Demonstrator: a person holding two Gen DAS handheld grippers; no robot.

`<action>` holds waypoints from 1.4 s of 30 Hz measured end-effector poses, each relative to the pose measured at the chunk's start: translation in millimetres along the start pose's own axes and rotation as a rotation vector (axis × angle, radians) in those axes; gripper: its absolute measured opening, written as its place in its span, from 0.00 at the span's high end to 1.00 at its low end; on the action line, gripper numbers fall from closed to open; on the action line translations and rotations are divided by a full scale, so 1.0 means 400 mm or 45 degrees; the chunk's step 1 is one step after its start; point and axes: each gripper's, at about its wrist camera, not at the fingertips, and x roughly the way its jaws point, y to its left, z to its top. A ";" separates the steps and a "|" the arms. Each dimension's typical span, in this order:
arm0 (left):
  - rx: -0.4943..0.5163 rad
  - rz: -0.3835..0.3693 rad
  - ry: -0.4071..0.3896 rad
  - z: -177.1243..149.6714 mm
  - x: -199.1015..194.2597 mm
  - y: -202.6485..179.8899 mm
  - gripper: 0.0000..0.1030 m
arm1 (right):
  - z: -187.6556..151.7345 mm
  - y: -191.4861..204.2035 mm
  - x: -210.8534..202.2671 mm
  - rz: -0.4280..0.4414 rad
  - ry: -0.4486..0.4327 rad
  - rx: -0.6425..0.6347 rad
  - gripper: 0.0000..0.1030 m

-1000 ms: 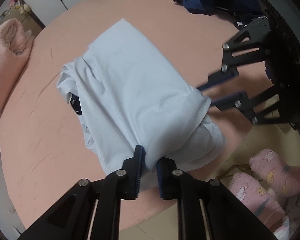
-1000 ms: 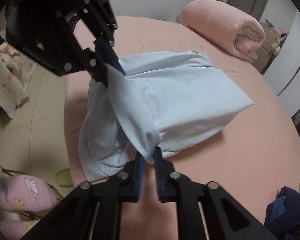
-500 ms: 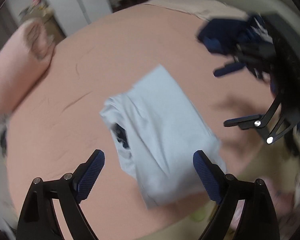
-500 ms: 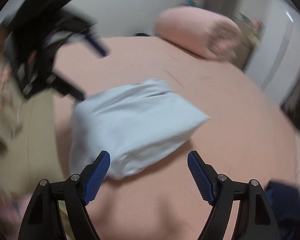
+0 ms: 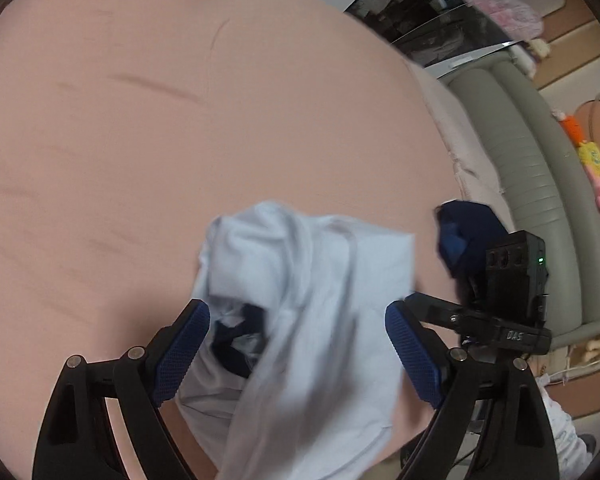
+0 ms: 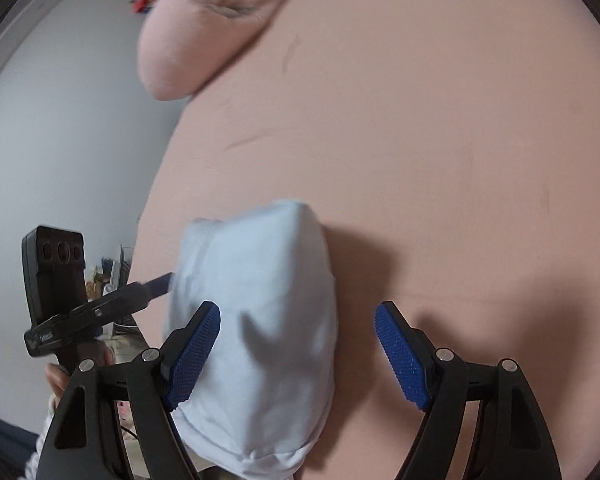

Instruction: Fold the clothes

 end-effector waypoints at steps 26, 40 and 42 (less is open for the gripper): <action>-0.199 0.017 -0.130 -0.120 0.008 0.162 0.52 | -0.126 -0.073 0.002 0.042 -0.085 0.063 0.83; 0.054 -0.005 -0.111 0.044 -0.013 0.008 0.19 | -0.034 -0.032 -0.099 0.031 -0.156 0.033 0.10; -0.008 -0.035 -0.043 0.054 0.039 0.033 0.19 | -0.022 -0.049 -0.071 0.055 -0.113 0.075 0.10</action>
